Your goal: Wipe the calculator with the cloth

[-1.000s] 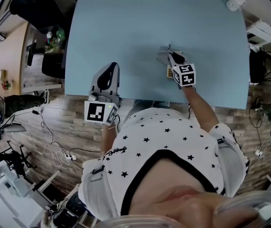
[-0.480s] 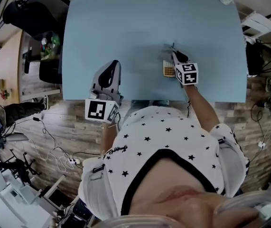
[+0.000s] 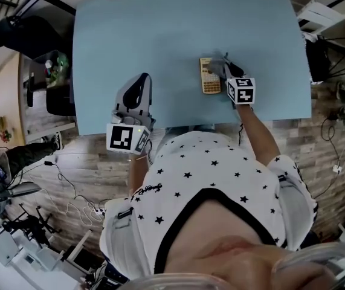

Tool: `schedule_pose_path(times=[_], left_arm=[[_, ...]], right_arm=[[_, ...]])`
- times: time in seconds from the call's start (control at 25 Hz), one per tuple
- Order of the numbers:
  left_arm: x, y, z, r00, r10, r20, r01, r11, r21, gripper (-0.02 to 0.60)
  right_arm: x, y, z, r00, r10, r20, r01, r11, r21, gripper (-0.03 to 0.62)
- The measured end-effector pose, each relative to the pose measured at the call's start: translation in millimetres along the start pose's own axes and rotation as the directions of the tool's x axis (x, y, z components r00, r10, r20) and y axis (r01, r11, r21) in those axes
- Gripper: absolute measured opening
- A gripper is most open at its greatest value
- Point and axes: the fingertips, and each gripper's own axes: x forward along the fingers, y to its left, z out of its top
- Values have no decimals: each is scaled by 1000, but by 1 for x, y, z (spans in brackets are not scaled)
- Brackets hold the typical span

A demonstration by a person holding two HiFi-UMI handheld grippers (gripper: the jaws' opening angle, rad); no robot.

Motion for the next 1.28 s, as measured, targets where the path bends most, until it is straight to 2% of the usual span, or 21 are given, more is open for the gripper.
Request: schedule_pose_path(times=[0.2, 0.36, 0.52, 0.64, 0.76, 0.88, 1.08, 1.28], left_arm=[[2, -1, 0, 1000, -14, 1, 14, 1000, -2, 31], [3, -1, -2, 1000, -23, -2, 23, 1000, -4, 31], [0, 2, -3, 999, -36, 0, 36, 999, -8, 31], [3, 1, -1, 999, -45, 1, 45, 999, -5, 31], [3, 2, 0, 999, -40, 3, 40, 999, -7, 31], [1, 4, 0, 999, -33, 1, 33, 999, -6, 31], [-4, 8, -2, 1000, -11, -4, 11, 1000, -11, 31], [-7, 14, -3, 1000, 0, -2, 0, 1000, -15, 31]], right_arm=[[-3, -4, 0, 1000, -15, 5, 15, 1000, 5, 32], [-11, 4, 15, 999, -2, 53, 1, 1000, 16, 31], [-19, 36, 38, 991, 64, 118, -66, 998, 20, 32], [-21, 65, 49, 980, 144, 137, -146, 989, 2, 32], [-19, 94, 47, 968, 222, 119, -219, 975, -35, 31], [-13, 112, 35, 963, 257, 80, -253, 966, -58, 31], [-3, 111, 10, 969, 245, 15, -243, 967, -81, 31], [0, 111, 7, 971, 241, 4, -239, 966, -94, 31]])
